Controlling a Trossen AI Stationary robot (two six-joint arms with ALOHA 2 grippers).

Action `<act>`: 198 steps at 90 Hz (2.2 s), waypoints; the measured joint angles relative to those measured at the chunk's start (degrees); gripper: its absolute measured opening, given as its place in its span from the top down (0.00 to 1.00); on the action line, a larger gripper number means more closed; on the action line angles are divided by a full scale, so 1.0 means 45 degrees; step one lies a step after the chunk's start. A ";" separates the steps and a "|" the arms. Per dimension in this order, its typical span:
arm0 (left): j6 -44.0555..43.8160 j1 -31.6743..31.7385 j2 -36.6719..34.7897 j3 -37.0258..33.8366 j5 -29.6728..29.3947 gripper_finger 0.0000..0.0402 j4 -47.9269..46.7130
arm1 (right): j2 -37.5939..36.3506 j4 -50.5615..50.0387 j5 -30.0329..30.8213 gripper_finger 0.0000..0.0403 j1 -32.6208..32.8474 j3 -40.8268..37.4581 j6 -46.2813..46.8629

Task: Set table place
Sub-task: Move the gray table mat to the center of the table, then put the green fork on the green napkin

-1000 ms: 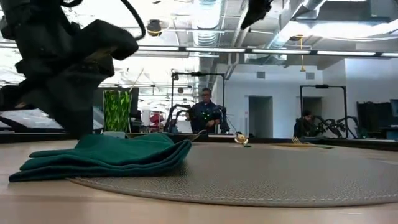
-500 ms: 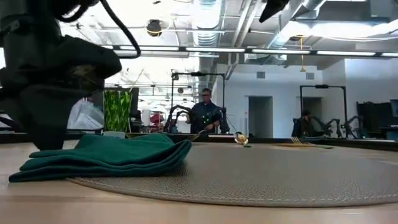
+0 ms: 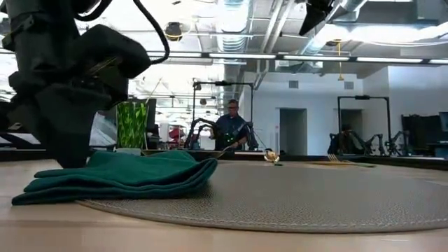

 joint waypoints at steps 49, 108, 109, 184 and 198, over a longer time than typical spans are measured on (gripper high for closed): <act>0.0576 0.0714 -0.0068 -0.0135 0.0783 1.00 -0.2112 | 0.0000 0.0065 0.0002 1.00 -0.0044 -0.0026 -0.0303; -0.1107 0.0767 -0.0765 -0.0059 0.0694 1.00 -0.3987 | 0.0010 -0.0262 -0.0565 1.00 -0.0044 -0.0026 -0.0248; -0.1110 0.0767 -0.0759 -0.0017 0.0688 1.00 -0.4064 | 0.0010 -0.0267 -0.0665 1.00 -0.0046 -0.0026 -0.0227; 0.3489 0.1867 -0.6712 0.1263 -0.3765 0.87 -1.1764 | 0.0039 0.5081 -0.2319 0.77 -0.5271 -1.1849 0.5813; 0.5105 0.3122 -0.6883 0.1210 -0.3364 0.83 -1.2786 | 0.0039 0.7118 -0.1847 0.77 -0.4901 -1.2948 0.7861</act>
